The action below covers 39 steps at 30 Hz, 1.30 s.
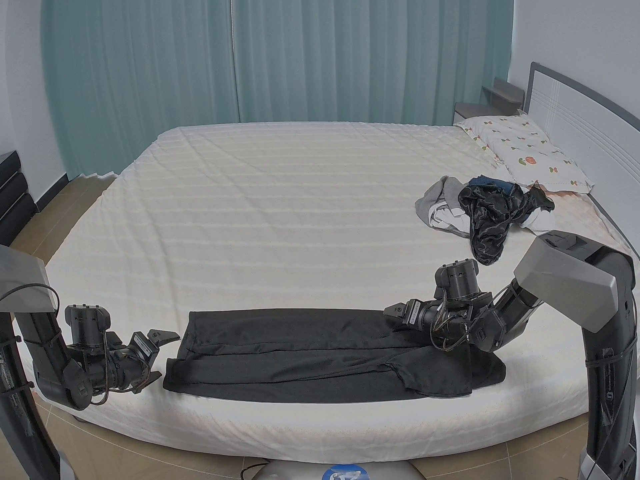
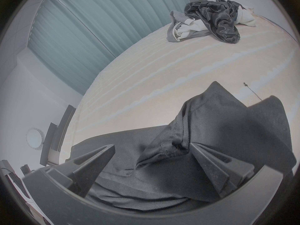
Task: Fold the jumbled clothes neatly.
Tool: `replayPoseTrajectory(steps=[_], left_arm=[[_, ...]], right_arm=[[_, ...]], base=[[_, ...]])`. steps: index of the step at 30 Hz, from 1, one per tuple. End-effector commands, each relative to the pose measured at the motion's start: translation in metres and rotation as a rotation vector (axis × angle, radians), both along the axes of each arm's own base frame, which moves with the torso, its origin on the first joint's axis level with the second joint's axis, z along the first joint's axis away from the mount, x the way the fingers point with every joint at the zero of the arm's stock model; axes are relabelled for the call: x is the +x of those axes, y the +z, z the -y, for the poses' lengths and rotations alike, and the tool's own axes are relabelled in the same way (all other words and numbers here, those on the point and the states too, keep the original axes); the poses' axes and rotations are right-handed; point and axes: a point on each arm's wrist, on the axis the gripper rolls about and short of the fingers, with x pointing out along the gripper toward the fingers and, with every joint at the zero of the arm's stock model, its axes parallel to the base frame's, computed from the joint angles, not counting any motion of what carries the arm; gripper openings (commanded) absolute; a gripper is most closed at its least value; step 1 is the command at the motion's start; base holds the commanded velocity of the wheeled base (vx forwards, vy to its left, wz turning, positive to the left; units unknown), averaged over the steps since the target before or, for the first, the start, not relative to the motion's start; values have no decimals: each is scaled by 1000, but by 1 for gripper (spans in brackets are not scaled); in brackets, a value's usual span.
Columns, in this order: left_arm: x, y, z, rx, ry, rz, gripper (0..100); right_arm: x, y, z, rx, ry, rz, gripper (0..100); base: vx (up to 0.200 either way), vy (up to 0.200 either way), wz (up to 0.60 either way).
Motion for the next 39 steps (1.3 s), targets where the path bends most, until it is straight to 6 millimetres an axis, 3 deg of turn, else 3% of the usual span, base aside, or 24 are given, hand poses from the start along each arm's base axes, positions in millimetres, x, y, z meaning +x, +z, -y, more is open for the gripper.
replayPoseTrajectory(steps=[1, 9, 21, 29, 34, 39], left_arm=[[0, -1, 0, 0, 1, -2, 100], [0, -1, 0, 0, 1, -2, 100], [0, -1, -1, -3, 3, -3, 100], [4, 8, -1, 11, 13, 39, 100], [10, 23, 3, 37, 21, 101, 100], [26, 28, 13, 93, 38, 149, 100]], right_arm=[[5, 2, -7, 14, 12, 19, 100], [24, 27, -14, 186, -84, 57, 100], [37, 21, -20, 244, -117, 58, 100], [7, 51, -3, 210, -113, 52, 100], [-8, 47, 12, 111, -78, 47, 100], [-19, 65, 25, 118, -102, 83, 100]], base=[[0, 0, 0], [0, 0, 0], [0, 0, 0], [0, 0, 0], [0, 0, 0], [0, 0, 0]])
